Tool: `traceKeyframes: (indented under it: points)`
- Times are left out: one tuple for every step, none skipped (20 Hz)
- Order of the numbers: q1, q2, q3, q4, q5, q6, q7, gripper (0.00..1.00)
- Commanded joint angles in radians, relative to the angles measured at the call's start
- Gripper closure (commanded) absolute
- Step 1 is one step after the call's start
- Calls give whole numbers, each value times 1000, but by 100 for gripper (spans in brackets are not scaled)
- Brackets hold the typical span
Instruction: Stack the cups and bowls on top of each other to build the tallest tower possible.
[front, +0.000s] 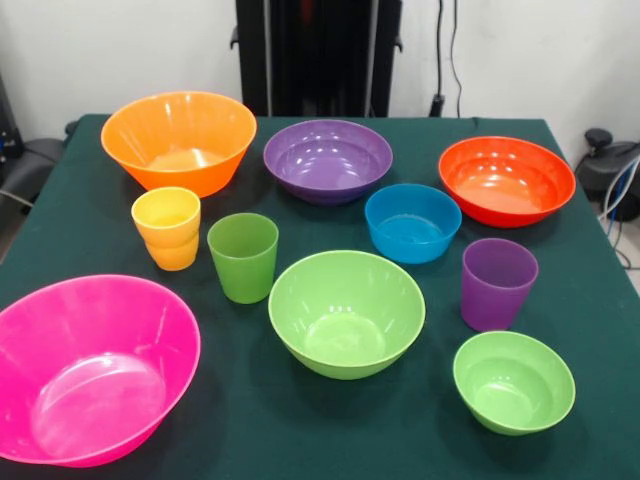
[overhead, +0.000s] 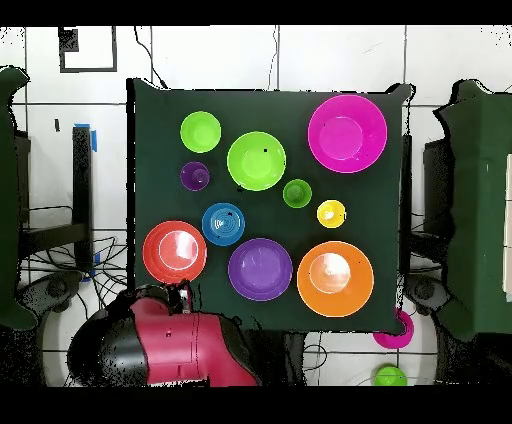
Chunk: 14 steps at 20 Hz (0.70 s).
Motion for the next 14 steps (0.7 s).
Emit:
traceKeyframes:
  points:
    - [-4, 149, 43, -12, -25, -132, 168, 0]
    - [-2, 156, 41, -14, -26, -135, 167, 0]
    - [-4, 174, 44, -16, -26, -150, 165, 0]
    - [-2, 186, 42, -23, -26, -152, 164, 0]
    - [6, 209, 34, -35, -32, -159, 171, 0]
    - [12, 222, 28, -43, -34, -165, 174, 0]
    - [18, 244, 21, -57, -39, -174, 177, 0]
    - [17, 255, 20, -62, -36, -178, 176, 0]
    - [6, 274, 30, -64, -26, -188, 170, 0]
    - [-1, 285, 37, -67, -22, -195, 162, 0]
    - [-9, 301, 45, -73, -20, -204, 154, 0]
    - [-12, 308, 45, -76, -19, -208, 151, 0]
    - [-17, 324, 48, -86, -19, -217, 144, 0]
    - [-20, 332, 51, -90, -19, -221, 141, 0]
